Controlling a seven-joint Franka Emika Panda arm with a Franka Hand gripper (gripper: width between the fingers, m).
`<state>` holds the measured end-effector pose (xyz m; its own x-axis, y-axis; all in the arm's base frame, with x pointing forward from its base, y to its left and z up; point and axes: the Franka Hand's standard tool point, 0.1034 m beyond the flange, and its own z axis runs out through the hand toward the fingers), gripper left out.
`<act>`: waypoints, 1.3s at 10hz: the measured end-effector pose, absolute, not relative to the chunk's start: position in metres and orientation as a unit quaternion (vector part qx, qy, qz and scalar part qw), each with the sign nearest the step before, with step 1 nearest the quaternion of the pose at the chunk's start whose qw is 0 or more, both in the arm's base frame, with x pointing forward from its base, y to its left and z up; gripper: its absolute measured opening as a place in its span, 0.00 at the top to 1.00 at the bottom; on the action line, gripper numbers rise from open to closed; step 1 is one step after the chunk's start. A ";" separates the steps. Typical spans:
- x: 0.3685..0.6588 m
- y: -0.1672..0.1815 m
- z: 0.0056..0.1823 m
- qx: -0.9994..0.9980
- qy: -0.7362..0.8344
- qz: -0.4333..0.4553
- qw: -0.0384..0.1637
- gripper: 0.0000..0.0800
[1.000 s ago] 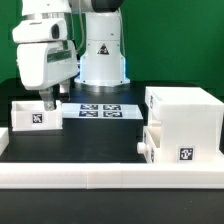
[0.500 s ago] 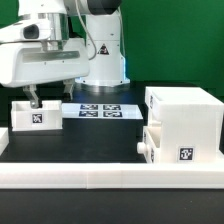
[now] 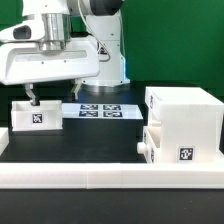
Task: Assemble drawer
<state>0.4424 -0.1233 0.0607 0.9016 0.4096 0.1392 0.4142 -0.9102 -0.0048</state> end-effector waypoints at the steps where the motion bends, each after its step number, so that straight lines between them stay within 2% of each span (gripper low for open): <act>1: 0.442 -0.123 0.061 -0.978 -0.196 -0.068 0.019 0.19; 3: 0.438 -0.123 0.062 -0.992 -0.105 -0.065 0.025 0.19; 8: 0.401 -0.129 0.047 -0.995 -0.090 -0.039 0.030 0.19; 13: 0.402 -0.128 0.047 -0.995 -0.092 -0.040 0.030 0.19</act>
Offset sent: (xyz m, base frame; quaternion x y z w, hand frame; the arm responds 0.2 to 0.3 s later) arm -0.0327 -0.0173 0.0009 -0.0225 -0.0382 0.0844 0.9954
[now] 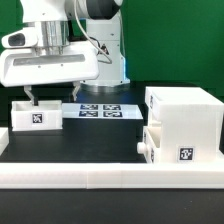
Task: Assemble drawer
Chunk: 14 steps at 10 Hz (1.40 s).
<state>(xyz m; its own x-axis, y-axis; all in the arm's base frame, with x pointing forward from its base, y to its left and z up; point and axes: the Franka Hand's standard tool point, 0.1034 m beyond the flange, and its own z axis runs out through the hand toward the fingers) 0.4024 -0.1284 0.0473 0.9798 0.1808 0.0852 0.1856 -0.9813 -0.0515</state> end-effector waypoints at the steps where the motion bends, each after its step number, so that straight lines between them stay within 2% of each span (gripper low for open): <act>1: 0.398 -0.128 0.044 -0.995 -0.090 -0.044 0.026 0.19; 4: 0.368 -0.125 0.023 -0.995 -0.092 -0.047 0.018 0.19; 6: 0.359 -0.125 0.009 -0.995 -0.090 -0.041 0.023 0.19; 10: 0.354 -0.124 0.004 -0.995 -0.090 -0.042 0.021 0.19; 11: 0.354 -0.124 0.004 -0.995 -0.090 -0.042 0.022 0.30; 12: 0.355 -0.124 0.005 -0.995 -0.091 -0.043 0.021 0.30; 13: 0.355 -0.123 0.005 -0.995 -0.091 -0.043 0.021 0.47; 14: 0.355 -0.123 0.005 -0.995 -0.091 -0.043 0.022 0.47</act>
Offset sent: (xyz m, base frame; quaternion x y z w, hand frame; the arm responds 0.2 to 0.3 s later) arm -0.0281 -0.0041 -0.0262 -0.0132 0.0286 -0.0053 0.9995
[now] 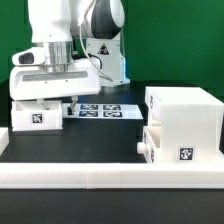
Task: Assemble drawer
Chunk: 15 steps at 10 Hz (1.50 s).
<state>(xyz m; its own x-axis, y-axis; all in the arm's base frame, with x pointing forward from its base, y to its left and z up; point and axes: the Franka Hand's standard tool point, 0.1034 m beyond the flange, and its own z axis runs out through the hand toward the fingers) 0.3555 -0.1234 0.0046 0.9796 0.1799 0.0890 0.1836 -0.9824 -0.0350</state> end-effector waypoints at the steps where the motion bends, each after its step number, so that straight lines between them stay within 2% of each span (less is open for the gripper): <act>1: 0.356 -0.123 0.005 -0.995 -0.092 -0.043 0.022 0.72; 2: 0.356 -0.123 0.005 -0.995 -0.092 -0.043 0.022 0.88; 3: 0.356 -0.123 0.005 -0.995 -0.092 -0.044 0.021 0.88; 4: 0.357 -0.122 0.005 -0.995 -0.092 -0.044 0.021 0.95; 7: 0.368 -0.107 0.016 -0.995 -0.090 -0.046 0.023 0.95; 9: 0.389 -0.080 0.034 -0.993 -0.099 -0.052 0.023 0.95; 13: 0.431 -0.051 0.053 -0.989 -0.128 -0.068 0.027 0.95; 15: 0.454 -0.036 0.062 -0.986 -0.147 -0.069 0.037 0.95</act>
Offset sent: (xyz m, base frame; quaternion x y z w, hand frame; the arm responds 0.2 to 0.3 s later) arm 0.0005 0.0018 -0.0008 -0.0037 -0.0004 0.0011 1.0000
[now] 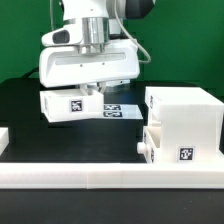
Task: Assemble drawer
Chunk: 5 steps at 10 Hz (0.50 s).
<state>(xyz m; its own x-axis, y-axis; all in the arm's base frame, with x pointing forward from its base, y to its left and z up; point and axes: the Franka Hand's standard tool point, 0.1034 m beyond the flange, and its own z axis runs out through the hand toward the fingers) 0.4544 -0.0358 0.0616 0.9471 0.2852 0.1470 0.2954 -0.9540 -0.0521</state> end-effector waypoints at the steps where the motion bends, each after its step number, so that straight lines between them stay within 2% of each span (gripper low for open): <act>1: 0.467 -0.029 0.064 -0.985 -0.155 -0.071 0.041 0.95; 5: 0.471 -0.028 0.060 -0.979 -0.187 -0.072 0.042 0.95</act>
Offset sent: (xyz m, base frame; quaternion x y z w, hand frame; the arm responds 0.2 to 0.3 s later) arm 0.0000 0.0000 0.0000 0.0000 0.0000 0.0000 1.0000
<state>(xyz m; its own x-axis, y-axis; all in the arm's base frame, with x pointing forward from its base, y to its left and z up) 0.4709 -0.0278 0.0603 0.9199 0.3599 0.1557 0.3718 -0.9266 -0.0553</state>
